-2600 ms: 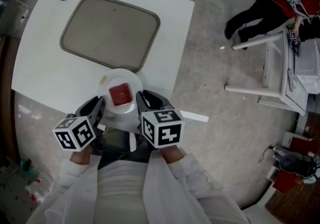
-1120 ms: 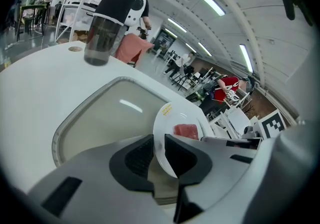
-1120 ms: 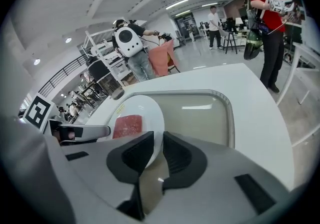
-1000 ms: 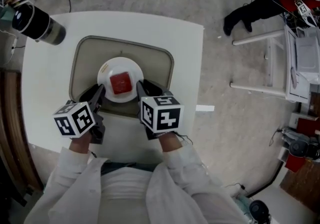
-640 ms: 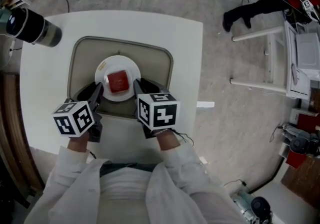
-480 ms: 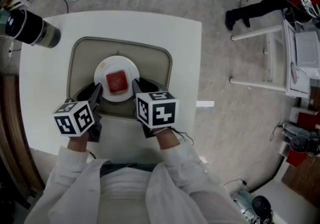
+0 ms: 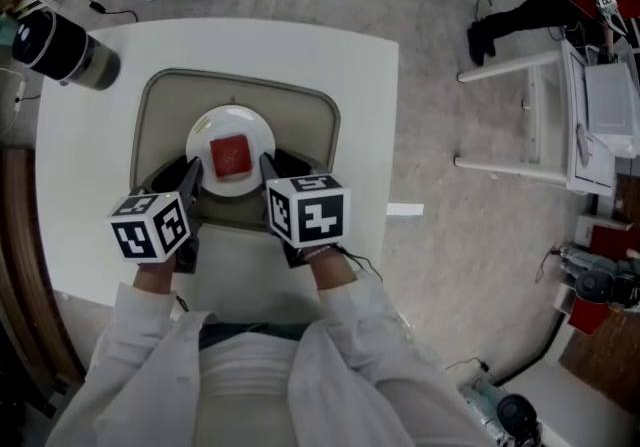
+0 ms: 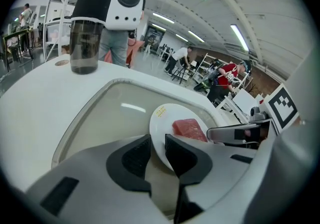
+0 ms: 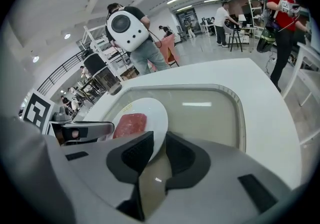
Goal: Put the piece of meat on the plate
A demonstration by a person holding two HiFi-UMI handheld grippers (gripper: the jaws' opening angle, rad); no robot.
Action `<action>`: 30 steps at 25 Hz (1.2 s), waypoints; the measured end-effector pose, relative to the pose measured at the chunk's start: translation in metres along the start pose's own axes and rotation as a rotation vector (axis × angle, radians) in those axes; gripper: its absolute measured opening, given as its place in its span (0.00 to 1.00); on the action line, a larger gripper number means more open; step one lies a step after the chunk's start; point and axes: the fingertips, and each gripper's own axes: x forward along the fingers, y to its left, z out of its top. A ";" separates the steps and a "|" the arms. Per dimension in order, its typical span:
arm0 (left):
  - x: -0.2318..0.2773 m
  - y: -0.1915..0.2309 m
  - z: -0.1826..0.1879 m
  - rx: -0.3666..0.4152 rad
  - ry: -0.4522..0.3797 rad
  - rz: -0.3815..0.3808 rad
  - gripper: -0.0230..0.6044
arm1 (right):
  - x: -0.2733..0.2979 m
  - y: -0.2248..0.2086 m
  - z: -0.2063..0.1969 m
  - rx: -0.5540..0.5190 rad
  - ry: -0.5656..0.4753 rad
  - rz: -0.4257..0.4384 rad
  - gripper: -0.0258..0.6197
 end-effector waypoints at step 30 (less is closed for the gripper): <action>-0.124 -0.125 -0.090 -0.074 -0.256 -0.044 0.12 | -0.159 0.036 -0.070 -0.137 -0.246 0.371 0.11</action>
